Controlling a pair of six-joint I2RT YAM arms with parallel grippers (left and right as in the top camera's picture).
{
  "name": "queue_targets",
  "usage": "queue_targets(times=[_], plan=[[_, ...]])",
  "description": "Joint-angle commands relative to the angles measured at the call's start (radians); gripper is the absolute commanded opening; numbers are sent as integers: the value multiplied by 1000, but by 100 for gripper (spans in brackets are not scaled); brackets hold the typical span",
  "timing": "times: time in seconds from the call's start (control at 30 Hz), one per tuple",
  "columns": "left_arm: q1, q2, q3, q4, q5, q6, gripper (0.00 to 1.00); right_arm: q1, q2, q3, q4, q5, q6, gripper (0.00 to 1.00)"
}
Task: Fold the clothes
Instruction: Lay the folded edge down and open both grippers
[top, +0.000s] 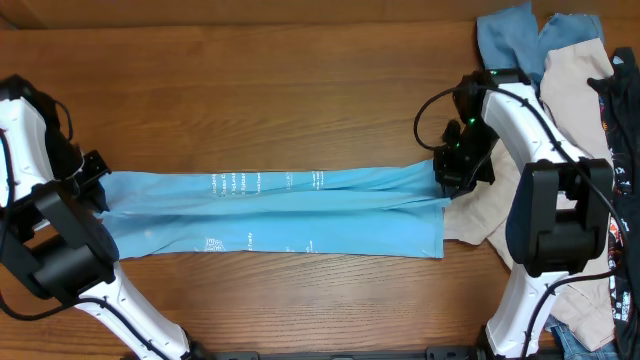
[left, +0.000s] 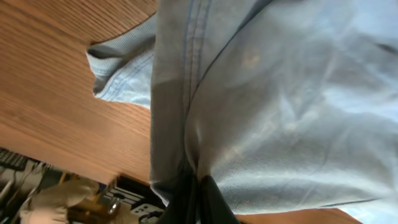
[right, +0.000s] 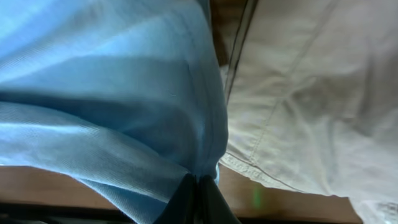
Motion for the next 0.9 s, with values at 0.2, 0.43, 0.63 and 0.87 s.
queue_targets(times=[0.2, 0.43, 0.63, 0.87], plan=[[3, -27, -99, 66, -35, -26, 4, 23, -50, -37, -40, -10, -34, 4], [3, -27, -99, 77, -35, -25, 4, 24, -173, -34, -48, -10, -34, 4], [4, -27, -99, 75, -35, -25, 4, 24, -175, -37, -58, -9, -33, 4], [4, -27, -99, 79, -36, -25, 4, 24, -175, -37, -84, -10, -33, 4]])
